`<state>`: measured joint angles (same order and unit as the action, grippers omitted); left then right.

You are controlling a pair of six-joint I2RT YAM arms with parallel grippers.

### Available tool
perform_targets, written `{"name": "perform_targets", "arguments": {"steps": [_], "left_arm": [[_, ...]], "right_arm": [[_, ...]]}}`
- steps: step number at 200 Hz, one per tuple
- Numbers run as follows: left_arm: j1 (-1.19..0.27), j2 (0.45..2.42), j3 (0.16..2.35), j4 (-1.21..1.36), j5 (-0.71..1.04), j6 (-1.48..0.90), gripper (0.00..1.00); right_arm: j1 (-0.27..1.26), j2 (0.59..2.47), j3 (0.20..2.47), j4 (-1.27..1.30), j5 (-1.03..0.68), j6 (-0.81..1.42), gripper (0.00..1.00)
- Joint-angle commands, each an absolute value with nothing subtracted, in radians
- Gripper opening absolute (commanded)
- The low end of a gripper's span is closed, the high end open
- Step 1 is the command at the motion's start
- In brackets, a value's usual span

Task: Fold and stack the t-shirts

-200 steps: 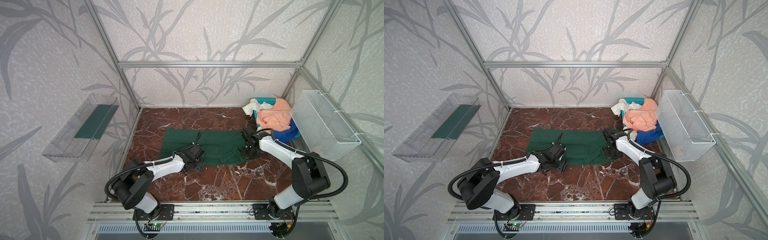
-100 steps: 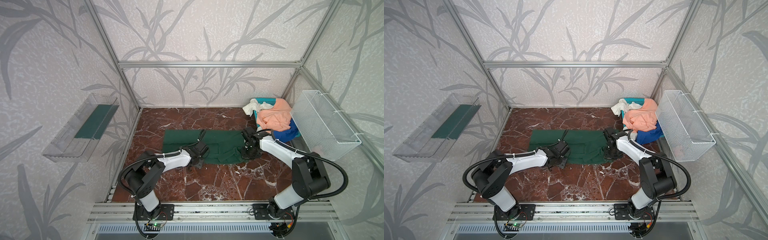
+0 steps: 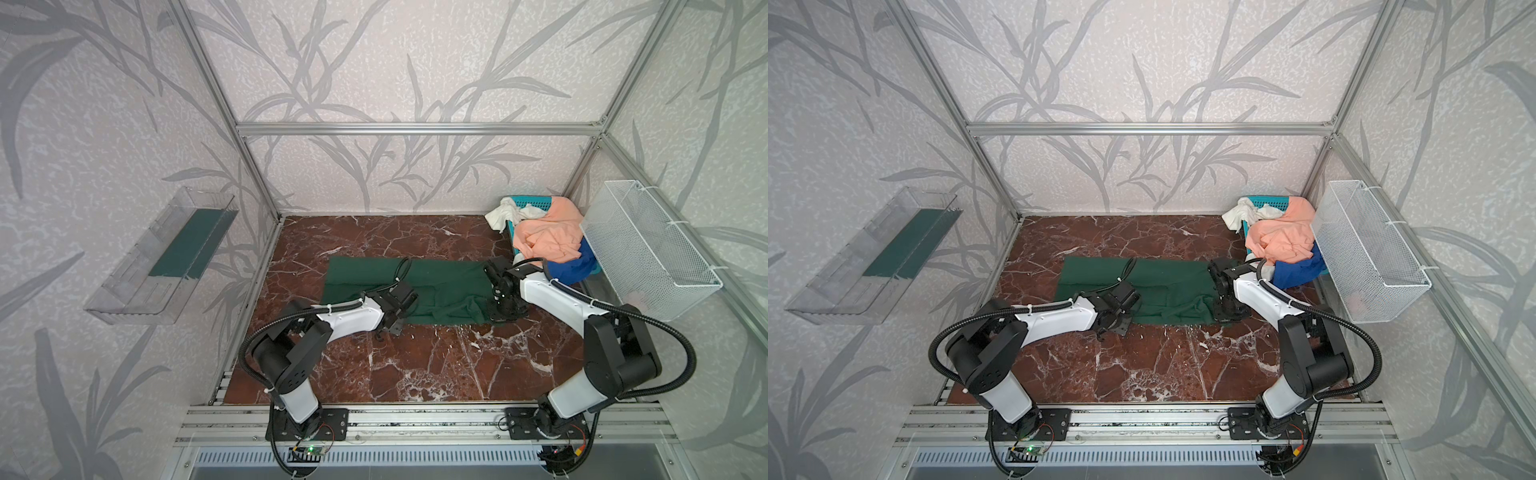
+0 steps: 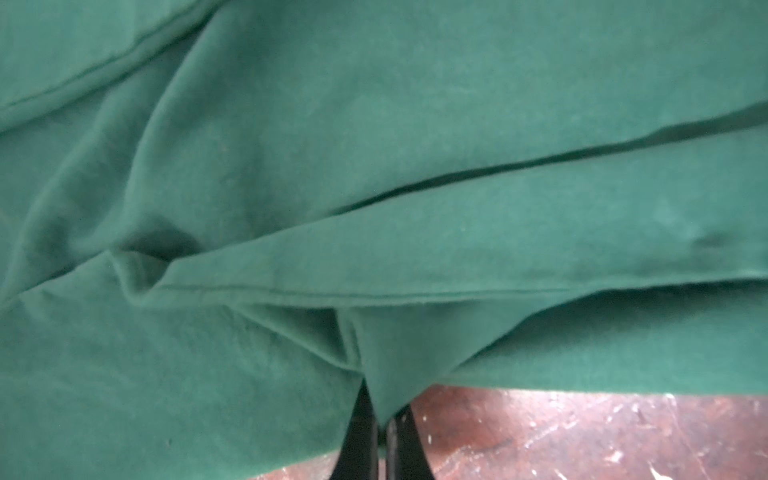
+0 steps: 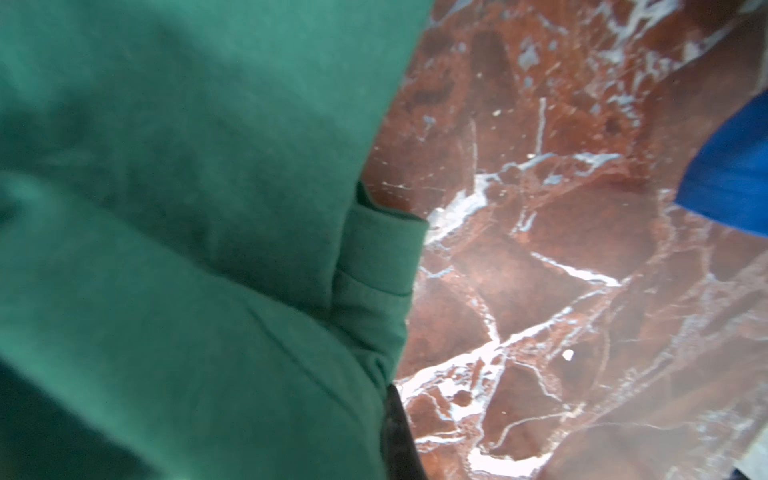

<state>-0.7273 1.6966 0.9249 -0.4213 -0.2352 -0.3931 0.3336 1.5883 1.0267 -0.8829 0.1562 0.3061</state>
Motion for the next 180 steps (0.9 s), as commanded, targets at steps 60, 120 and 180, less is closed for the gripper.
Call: {"name": "perform_targets", "arguments": {"steps": [60, 120, 180], "left_arm": [[-0.678, 1.623, 0.852, -0.468, -0.327, -0.419, 0.0], [-0.679, 1.627, 0.843, -0.469, -0.342, -0.417, 0.0], [-0.678, 1.578, 0.802, -0.479, -0.372, -0.42, 0.0]], "right_arm": [[0.319, 1.547, 1.045, -0.934, 0.363, 0.319, 0.0], [0.319, 1.583, 1.071, -0.95, 0.458, 0.324, 0.0], [0.321, 1.599, 1.062, -0.971, 0.558, 0.369, 0.0]]}}
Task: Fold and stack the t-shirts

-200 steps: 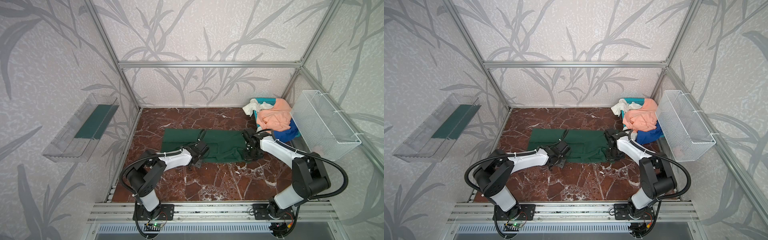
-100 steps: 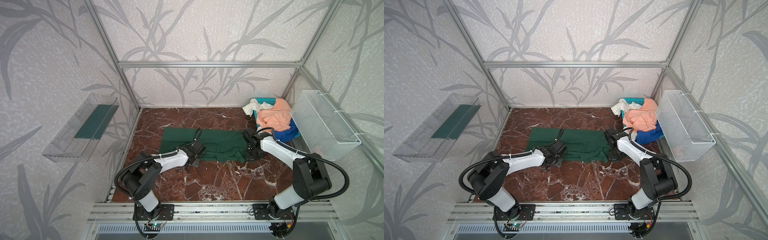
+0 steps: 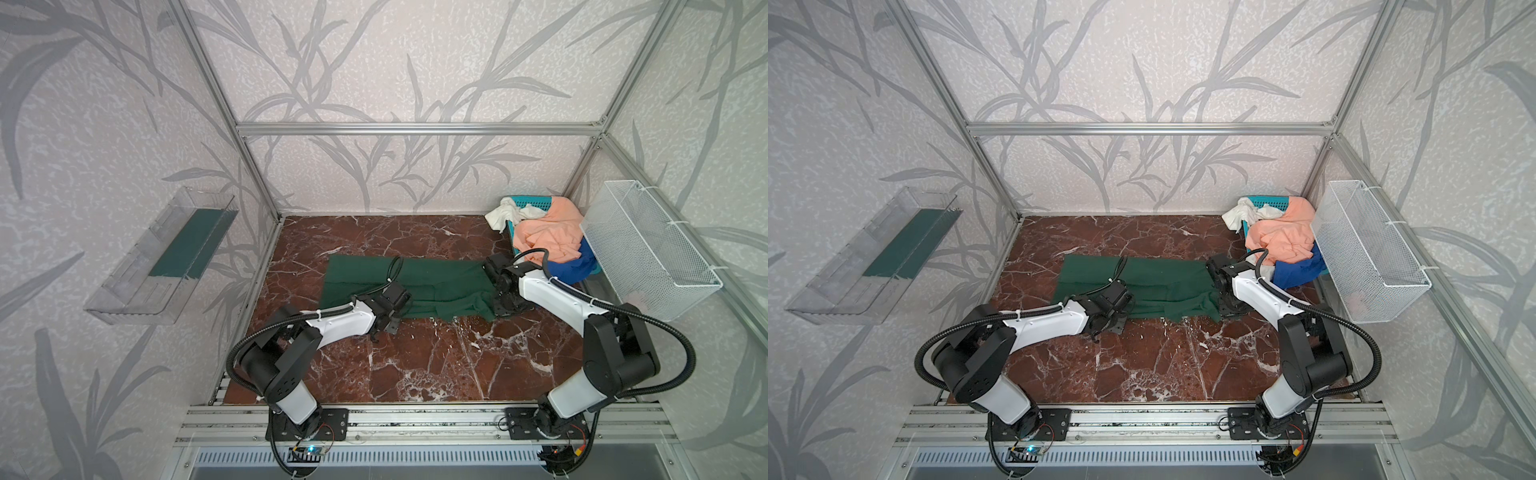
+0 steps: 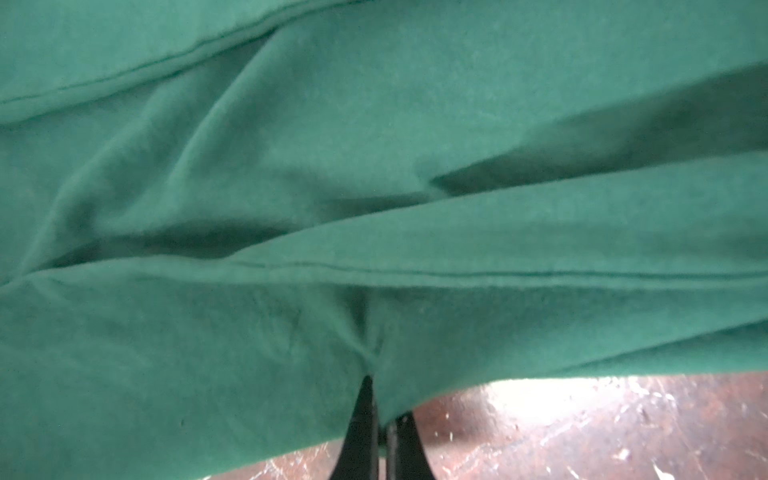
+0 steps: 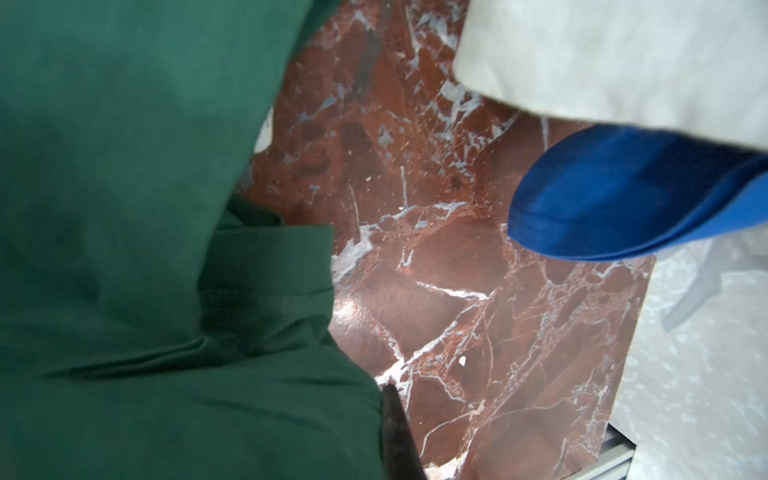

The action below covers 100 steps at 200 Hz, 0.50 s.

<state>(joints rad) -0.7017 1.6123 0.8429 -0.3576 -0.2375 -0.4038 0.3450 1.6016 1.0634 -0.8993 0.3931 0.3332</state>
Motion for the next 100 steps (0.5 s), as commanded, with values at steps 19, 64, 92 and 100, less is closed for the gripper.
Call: {"name": "perform_targets", "arguments": {"steps": [19, 64, 92, 100], "left_arm": [[-0.68, 1.571, 0.805, -0.483, -0.369, -0.419, 0.0], [-0.697, 1.577, 0.837, -0.514, -0.369, -0.419, 0.1], [-0.703, 1.56, 0.833, -0.516, -0.371, -0.424, 0.19], [-0.704, 1.554, 0.834, -0.524, -0.372, -0.426, 0.23]], "right_arm": [[0.324, 1.584, 1.047, -0.943, 0.475, 0.359, 0.0], [0.324, 1.509, 0.993, -0.933, 0.382, 0.393, 0.3], [0.322, 1.474, 0.963, -0.921, 0.35, 0.41, 0.32], [0.322, 1.476, 0.966, -0.926, 0.347, 0.418, 0.32]]}}
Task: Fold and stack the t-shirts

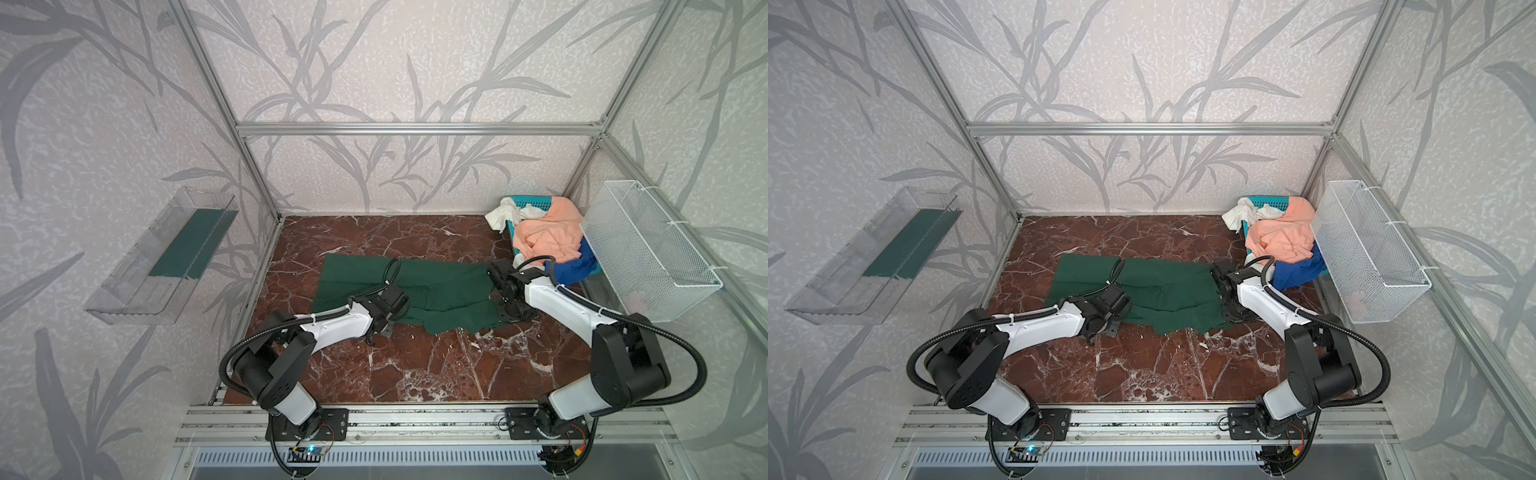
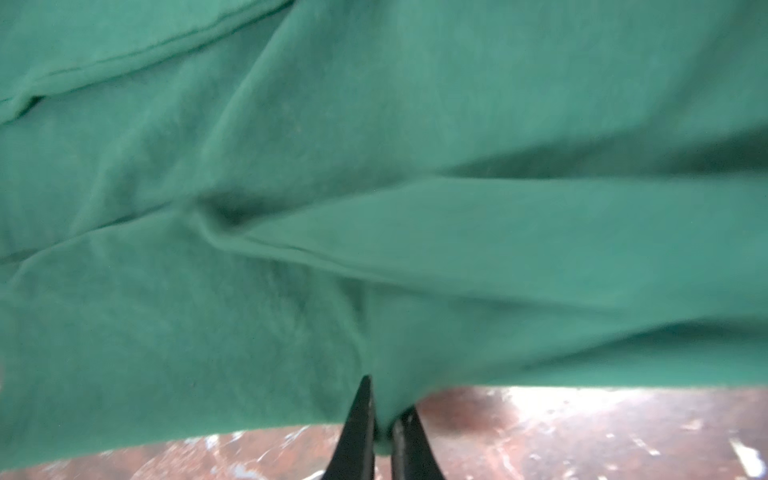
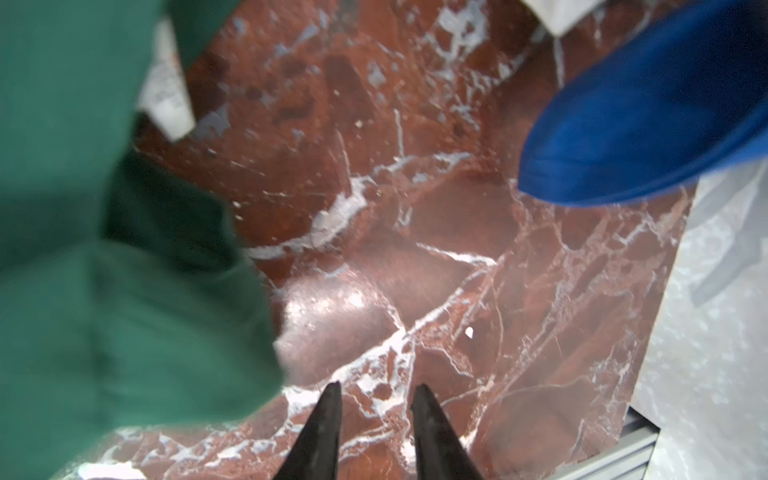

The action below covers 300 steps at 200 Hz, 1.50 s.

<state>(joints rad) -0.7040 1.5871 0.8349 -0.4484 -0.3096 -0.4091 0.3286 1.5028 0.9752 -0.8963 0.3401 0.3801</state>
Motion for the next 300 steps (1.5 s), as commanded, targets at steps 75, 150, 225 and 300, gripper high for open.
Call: {"name": "perform_targets", "arguments": {"steps": [75, 150, 225, 300], "left_arm": [[-0.723, 1.444, 0.87, -0.584, -0.334, -0.437, 0.5], [-0.75, 1.344, 0.743, -0.361, -0.083, -0.402, 0.63], [-0.761, 1.406, 0.757, -0.321, -0.037, -0.382, 0.64], [-0.762, 1.442, 0.793, -0.366, -0.101, -0.378, 0.6]], "right_arm": [[0.358, 1.393, 0.933, -0.885, 0.079, 0.5, 0.45], [0.578, 1.38, 0.732, -0.531, -0.146, 0.741, 0.49], [0.619, 1.527, 0.76, -0.46, -0.059, 0.766, 0.46], [0.628, 1.517, 0.865, -0.624, 0.052, 0.708, 0.0]]}}
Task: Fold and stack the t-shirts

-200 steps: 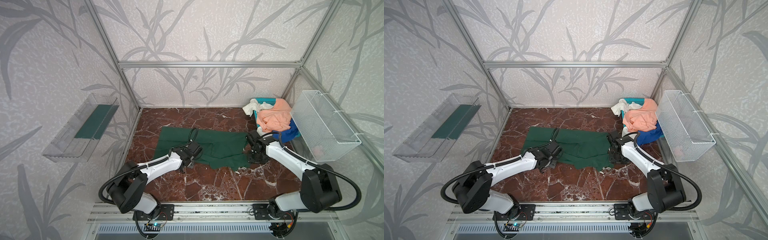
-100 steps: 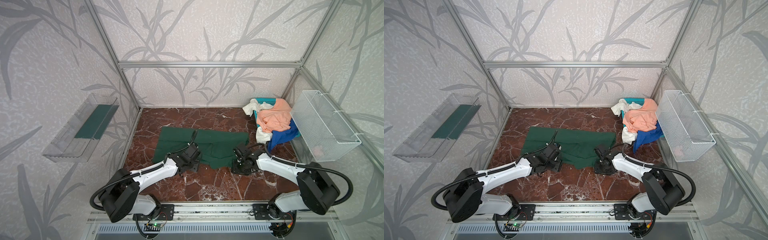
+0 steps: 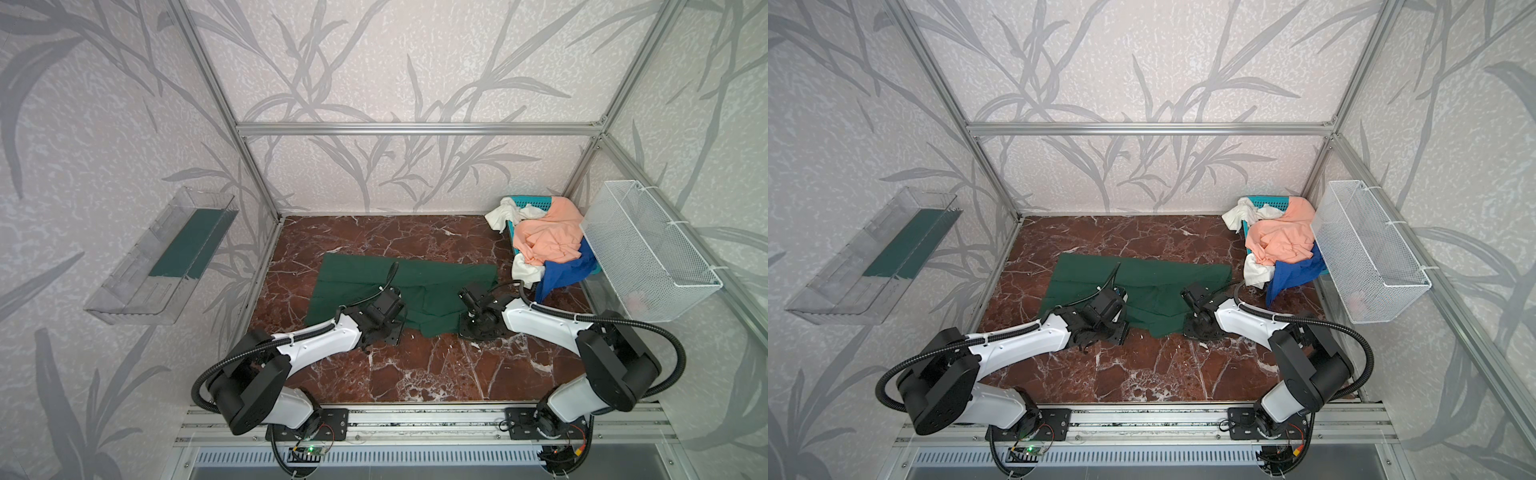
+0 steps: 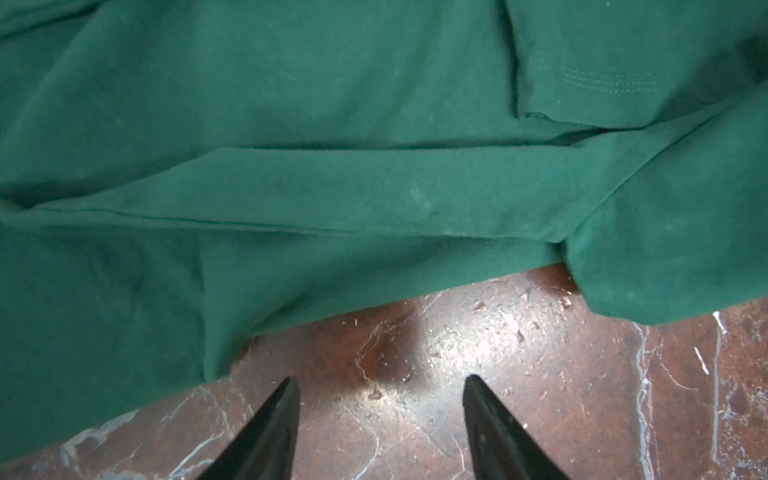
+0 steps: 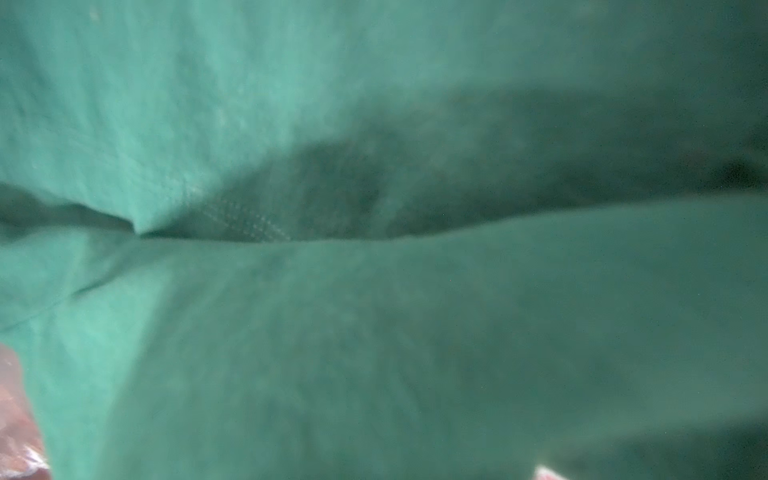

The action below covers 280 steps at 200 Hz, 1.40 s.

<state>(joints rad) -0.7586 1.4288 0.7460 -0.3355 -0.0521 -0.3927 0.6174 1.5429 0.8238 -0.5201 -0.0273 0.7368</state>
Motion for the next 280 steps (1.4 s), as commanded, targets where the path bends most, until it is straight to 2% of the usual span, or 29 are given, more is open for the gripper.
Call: {"name": "perform_targets", "arguments": {"steps": [1, 52, 81, 125, 164, 180, 196, 210, 218, 280], "left_arm": [[-0.762, 1.443, 0.794, -0.367, -0.102, -0.377, 0.6], [-0.762, 1.458, 0.803, -0.381, -0.144, -0.374, 0.61], [-0.764, 1.491, 0.817, -0.377, -0.153, -0.372, 0.61], [-0.765, 1.548, 0.857, -0.399, -0.22, -0.359, 0.61], [-0.764, 1.561, 0.892, -0.402, -0.253, -0.346, 0.61], [-0.764, 1.562, 0.901, -0.396, -0.252, -0.344, 0.61], [-0.765, 1.563, 0.911, -0.397, -0.245, -0.348, 0.61], [-0.764, 1.561, 0.913, -0.392, -0.235, -0.35, 0.61], [-0.764, 1.559, 0.913, -0.387, -0.23, -0.35, 0.61], [-0.794, 1.55, 0.913, -0.324, -0.173, -0.317, 0.61]], "right_arm": [[0.628, 1.516, 0.866, -0.626, 0.052, 0.707, 0.0], [0.629, 1.4, 0.924, -0.738, 0.034, 0.69, 0.0], [0.627, 1.4, 1.012, -0.805, 0.065, 0.667, 0.0], [0.607, 1.508, 1.131, -0.805, 0.052, 0.572, 0.0], [0.566, 1.677, 1.289, -0.947, 0.037, 0.53, 0.0], [0.557, 1.701, 1.297, -0.933, 0.025, 0.519, 0.06], [0.534, 1.701, 1.279, -0.886, -0.021, 0.52, 0.18], [0.506, 1.701, 1.261, -0.849, -0.042, 0.532, 0.33], [0.491, 1.727, 1.253, -0.831, -0.05, 0.54, 0.37], [0.425, 1.804, 1.276, -0.711, -0.148, 0.534, 0.4]]}}
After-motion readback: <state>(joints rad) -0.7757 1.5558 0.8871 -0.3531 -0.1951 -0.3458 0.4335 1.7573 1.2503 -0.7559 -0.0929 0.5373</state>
